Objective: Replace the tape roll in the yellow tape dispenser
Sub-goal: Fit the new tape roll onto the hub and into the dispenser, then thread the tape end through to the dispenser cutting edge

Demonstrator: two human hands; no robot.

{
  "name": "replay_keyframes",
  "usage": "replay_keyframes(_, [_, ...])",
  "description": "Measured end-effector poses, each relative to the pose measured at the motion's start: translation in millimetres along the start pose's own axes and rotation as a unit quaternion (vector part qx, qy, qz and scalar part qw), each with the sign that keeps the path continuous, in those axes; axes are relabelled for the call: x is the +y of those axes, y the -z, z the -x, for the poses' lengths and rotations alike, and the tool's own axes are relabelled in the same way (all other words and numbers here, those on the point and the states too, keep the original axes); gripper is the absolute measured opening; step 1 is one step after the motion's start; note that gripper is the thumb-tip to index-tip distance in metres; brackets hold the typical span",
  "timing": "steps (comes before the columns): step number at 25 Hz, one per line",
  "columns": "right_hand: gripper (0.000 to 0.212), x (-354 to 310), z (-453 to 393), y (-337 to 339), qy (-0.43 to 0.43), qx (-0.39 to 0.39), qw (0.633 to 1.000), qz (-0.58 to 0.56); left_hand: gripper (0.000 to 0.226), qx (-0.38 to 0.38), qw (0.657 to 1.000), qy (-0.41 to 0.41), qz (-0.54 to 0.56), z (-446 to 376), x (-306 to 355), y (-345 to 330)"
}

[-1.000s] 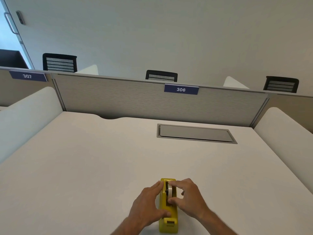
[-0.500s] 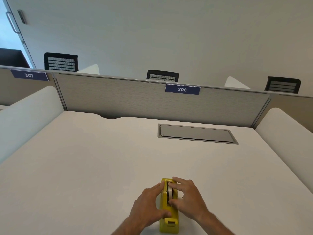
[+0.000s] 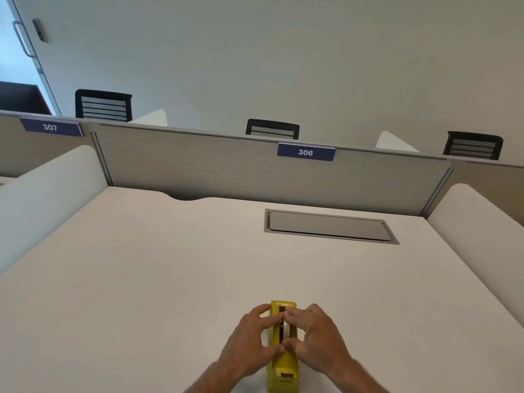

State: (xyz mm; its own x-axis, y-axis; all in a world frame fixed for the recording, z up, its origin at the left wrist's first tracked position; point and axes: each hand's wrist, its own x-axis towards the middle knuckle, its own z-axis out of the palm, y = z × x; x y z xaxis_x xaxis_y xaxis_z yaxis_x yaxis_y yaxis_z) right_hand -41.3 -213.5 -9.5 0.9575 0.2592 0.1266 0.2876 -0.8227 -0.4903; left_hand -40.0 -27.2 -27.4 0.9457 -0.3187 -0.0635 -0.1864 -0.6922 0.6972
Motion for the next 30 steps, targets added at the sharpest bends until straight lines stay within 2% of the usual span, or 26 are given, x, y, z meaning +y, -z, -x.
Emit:
replay_keyframes(5, [0.054, 5, 1, 0, 0.031, 0.013, 0.999, 0.020, 0.064, 0.006, 1.000, 0.004, 0.020, -1, 0, 2])
replay_keyframes(9, [0.038, 7, 2, 1, 0.079, 0.009, 0.996, 0.039, 0.064, 0.007, 1.000, 0.003, 0.029, -2, 0, 3])
replay_keyframes(17, [0.014, 9, -2, 11, 0.110, 0.003, 0.994, 0.013, 0.056, 0.008, 1.000, 0.006, 0.028, -9, -1, 5])
replay_keyframes(24, [0.023, 11, -7, 15, 0.133, -0.009, 0.991, 0.011, 0.058, 0.011, 0.999, 0.009, 0.035, -11, 0, 5])
replay_keyframes(30, [0.021, 14, -13, 18, 0.135, 0.007, 0.991, -0.015, 0.053, 0.025, 0.998, -0.003, 0.055, -10, 1, 3])
